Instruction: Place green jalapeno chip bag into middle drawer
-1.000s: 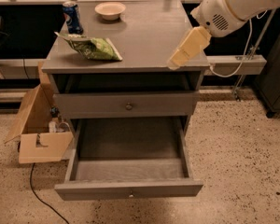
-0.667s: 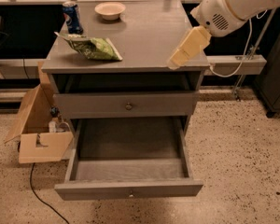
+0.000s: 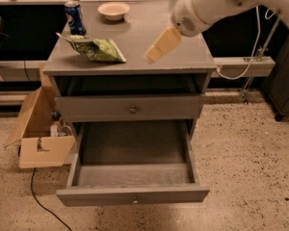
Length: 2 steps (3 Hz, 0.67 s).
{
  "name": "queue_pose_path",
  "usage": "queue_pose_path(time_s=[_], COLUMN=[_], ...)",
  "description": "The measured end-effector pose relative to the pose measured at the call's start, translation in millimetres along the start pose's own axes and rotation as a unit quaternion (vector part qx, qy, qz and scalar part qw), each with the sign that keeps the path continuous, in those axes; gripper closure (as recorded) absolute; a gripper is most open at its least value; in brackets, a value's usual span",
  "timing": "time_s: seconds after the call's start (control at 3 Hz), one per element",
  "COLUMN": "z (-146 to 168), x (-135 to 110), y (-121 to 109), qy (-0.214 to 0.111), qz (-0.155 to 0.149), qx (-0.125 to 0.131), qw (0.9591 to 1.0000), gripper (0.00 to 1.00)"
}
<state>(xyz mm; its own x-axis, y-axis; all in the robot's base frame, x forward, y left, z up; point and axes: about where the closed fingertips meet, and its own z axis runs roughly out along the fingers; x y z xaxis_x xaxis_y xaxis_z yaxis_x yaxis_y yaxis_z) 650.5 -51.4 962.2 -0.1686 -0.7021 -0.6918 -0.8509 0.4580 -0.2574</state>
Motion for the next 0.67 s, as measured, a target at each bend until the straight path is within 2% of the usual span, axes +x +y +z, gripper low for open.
queue_pose_path(time_s=[0.67], z=[90.2], x=[-58.7], y=[-11.5], qy=[-0.017], qz=[-0.005], qx=[-0.015], qw=[0.9997], gripper=[0.00])
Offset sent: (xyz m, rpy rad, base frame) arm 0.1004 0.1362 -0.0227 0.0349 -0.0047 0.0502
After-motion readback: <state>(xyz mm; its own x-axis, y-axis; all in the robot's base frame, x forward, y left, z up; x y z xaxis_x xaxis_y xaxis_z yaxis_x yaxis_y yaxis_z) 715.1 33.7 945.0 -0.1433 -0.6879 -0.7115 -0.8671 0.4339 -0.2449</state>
